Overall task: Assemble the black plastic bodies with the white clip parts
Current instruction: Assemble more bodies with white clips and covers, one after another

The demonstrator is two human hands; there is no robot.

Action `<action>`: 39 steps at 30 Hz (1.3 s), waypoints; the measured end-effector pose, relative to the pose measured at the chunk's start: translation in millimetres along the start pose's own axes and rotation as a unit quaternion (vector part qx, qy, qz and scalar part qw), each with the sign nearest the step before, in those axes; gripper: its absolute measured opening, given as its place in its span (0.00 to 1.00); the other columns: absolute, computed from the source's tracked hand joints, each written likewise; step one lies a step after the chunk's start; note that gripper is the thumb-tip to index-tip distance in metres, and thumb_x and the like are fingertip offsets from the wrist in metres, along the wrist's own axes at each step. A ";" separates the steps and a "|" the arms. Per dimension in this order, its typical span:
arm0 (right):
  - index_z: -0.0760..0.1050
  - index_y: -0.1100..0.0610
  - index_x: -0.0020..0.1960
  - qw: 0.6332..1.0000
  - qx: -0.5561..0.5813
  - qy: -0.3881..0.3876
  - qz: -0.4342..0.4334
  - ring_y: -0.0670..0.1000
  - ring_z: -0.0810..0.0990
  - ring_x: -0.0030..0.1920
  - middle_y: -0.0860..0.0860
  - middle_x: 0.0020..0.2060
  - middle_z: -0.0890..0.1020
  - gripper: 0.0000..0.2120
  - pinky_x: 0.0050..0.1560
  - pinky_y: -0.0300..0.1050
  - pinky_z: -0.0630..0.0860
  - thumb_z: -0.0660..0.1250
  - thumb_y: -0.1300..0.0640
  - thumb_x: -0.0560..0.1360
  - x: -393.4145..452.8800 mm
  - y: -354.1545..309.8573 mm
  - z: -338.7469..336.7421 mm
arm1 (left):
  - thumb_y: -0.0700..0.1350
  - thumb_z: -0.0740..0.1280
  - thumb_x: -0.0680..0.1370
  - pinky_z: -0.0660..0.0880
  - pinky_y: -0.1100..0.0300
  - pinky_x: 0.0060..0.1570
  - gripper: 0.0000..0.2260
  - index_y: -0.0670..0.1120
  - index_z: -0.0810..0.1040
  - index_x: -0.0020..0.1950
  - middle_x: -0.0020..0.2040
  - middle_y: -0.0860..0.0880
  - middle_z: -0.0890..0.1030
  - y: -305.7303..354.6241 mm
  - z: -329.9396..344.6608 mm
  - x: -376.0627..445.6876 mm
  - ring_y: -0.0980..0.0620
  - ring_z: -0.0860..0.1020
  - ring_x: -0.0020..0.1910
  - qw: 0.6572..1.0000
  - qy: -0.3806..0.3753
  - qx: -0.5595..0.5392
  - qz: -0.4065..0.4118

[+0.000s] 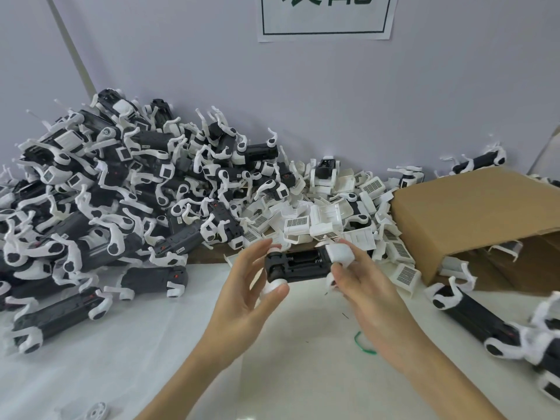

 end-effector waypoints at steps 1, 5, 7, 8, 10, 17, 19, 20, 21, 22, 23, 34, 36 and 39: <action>0.77 0.49 0.70 0.998 0.024 0.020 0.049 0.61 0.83 0.63 0.56 0.61 0.83 0.32 0.60 0.52 0.80 0.76 0.35 0.72 0.1 -0.4 0.3 | 0.40 0.72 0.81 0.65 0.57 0.79 0.28 0.48 0.67 0.80 0.76 0.53 0.75 1.5 -0.9 -1.0 0.52 0.68 0.79 1.000 -0.010 0.018 0.015; 0.85 0.56 0.58 0.978 0.081 0.006 0.193 0.63 0.84 0.39 0.61 0.47 0.85 0.32 0.29 0.45 0.78 0.68 0.29 0.72 -3.5 -4.0 -1.1 | 0.37 0.70 0.82 0.58 0.56 0.82 0.31 0.49 0.63 0.83 0.82 0.53 0.67 8.1 2.4 -5.7 0.49 0.59 0.85 0.977 -0.100 0.161 0.101; 0.87 0.57 0.53 0.976 0.112 0.030 0.185 0.57 0.82 0.39 0.59 0.46 0.86 0.25 0.31 0.45 0.79 0.73 0.36 0.71 -0.4 -1.9 -5.5 | 0.36 0.70 0.82 0.56 0.56 0.82 0.31 0.49 0.63 0.83 0.84 0.54 0.64 8.1 8.9 -7.8 0.49 0.56 0.85 0.953 -0.117 0.234 0.151; 0.88 0.56 0.51 0.977 0.120 0.033 0.171 0.55 0.84 0.41 0.58 0.47 0.87 0.21 0.35 0.46 0.81 0.76 0.40 0.70 0.9 -1.5 -6.2 | 0.36 0.71 0.82 0.56 0.56 0.82 0.32 0.49 0.63 0.83 0.85 0.54 0.62 6.5 12.4 -9.1 0.50 0.55 0.86 0.950 -0.102 0.246 0.163; 0.87 0.55 0.52 0.987 0.093 0.021 0.129 0.53 0.86 0.48 0.59 0.53 0.87 0.19 0.47 0.51 0.82 0.79 0.43 0.68 3.3 -0.6 -6.4 | 0.43 0.74 0.81 0.56 0.60 0.82 0.35 0.51 0.59 0.84 0.86 0.55 0.55 2.7 16.6 -11.0 0.53 0.52 0.86 0.962 -0.051 0.233 0.135; 0.75 0.34 0.68 0.998 0.020 -0.014 0.049 0.57 0.82 0.65 0.55 0.59 0.86 0.34 0.72 0.60 0.71 0.81 0.38 0.65 -3.2 -6.9 -0.2 | 0.69 0.69 0.74 0.77 0.40 0.66 0.33 0.53 0.76 0.73 0.59 0.44 0.85 -11.9 14.9 -9.7 0.40 0.86 0.53 0.979 0.047 -0.098 -0.172; 0.74 0.35 0.70 0.998 0.046 0.006 0.047 0.56 0.83 0.64 0.54 0.60 0.86 0.34 0.71 0.58 0.73 0.82 0.40 0.67 -3.0 -5.3 2.2 | 0.66 0.71 0.76 0.81 0.44 0.62 0.25 0.49 0.85 0.63 0.53 0.40 0.83 -11.4 13.5 -6.9 0.38 0.86 0.54 0.977 0.064 -0.125 -0.159; 0.74 0.38 0.70 0.996 0.063 0.019 0.052 0.54 0.84 0.63 0.54 0.59 0.86 0.34 0.70 0.55 0.74 0.82 0.41 0.67 -3.0 -3.5 4.1 | 0.65 0.71 0.77 0.81 0.46 0.62 0.22 0.50 0.87 0.60 0.53 0.39 0.83 -11.8 13.0 -5.8 0.39 0.86 0.56 0.976 0.074 -0.131 -0.154; 0.75 0.44 0.71 0.995 0.079 0.026 0.061 0.54 0.85 0.61 0.55 0.58 0.87 0.35 0.68 0.53 0.77 0.81 0.42 0.66 -2.5 -0.5 5.8 | 0.64 0.70 0.78 0.82 0.48 0.62 0.21 0.50 0.87 0.60 0.54 0.42 0.84 -11.4 12.8 -5.8 0.40 0.86 0.58 0.975 0.080 -0.138 -0.152; 0.75 0.49 0.71 0.993 0.095 0.025 0.072 0.55 0.86 0.59 0.57 0.57 0.87 0.36 0.66 0.51 0.79 0.80 0.44 0.66 -2.3 2.1 7.7 | 0.64 0.70 0.79 0.82 0.50 0.63 0.21 0.50 0.86 0.62 0.57 0.43 0.86 -11.7 12.7 -6.3 0.41 0.86 0.60 0.976 0.081 -0.140 -0.149; 0.74 0.53 0.71 0.991 0.110 0.020 0.078 0.57 0.87 0.58 0.59 0.56 0.87 0.36 0.64 0.51 0.81 0.80 0.47 0.66 -2.4 3.9 9.9 | 0.64 0.70 0.80 0.81 0.53 0.64 0.21 0.51 0.85 0.64 0.59 0.44 0.87 -11.6 12.6 -6.8 0.42 0.85 0.61 0.976 0.079 -0.141 -0.148; 0.75 0.62 0.72 0.984 0.166 -0.054 0.025 0.55 0.79 0.70 0.57 0.67 0.82 0.27 0.75 0.51 0.70 0.77 0.58 0.75 -5.3 3.7 12.2 | 0.58 0.75 0.76 0.78 0.59 0.58 0.25 0.57 0.73 0.70 0.64 0.51 0.83 -8.4 7.9 -10.2 0.50 0.86 0.56 0.985 0.030 -0.034 -0.164; 0.76 0.57 0.69 0.996 0.083 -0.045 0.006 0.52 0.81 0.68 0.53 0.65 0.84 0.26 0.74 0.53 0.72 0.79 0.59 0.73 -7.0 7.4 13.3 | 0.55 0.79 0.75 0.79 0.62 0.53 0.26 0.55 0.74 0.69 0.63 0.48 0.82 -9.1 10.9 -11.6 0.52 0.86 0.53 0.986 0.039 -0.033 -0.157; 0.75 0.53 0.68 0.999 -0.017 -0.023 -0.029 0.52 0.82 0.66 0.51 0.62 0.85 0.25 0.68 0.53 0.78 0.78 0.63 0.74 -6.0 13.4 10.8 | 0.58 0.79 0.73 0.78 0.61 0.60 0.34 0.58 0.67 0.75 0.69 0.53 0.79 -6.1 18.3 -14.2 0.57 0.83 0.61 0.993 0.015 0.013 -0.120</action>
Point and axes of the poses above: each hand's wrist, its own x-axis towards the middle knuckle, its own z-axis out of the palm, y = z × x, the point moved 2 cm from there along x, towards the middle knuckle
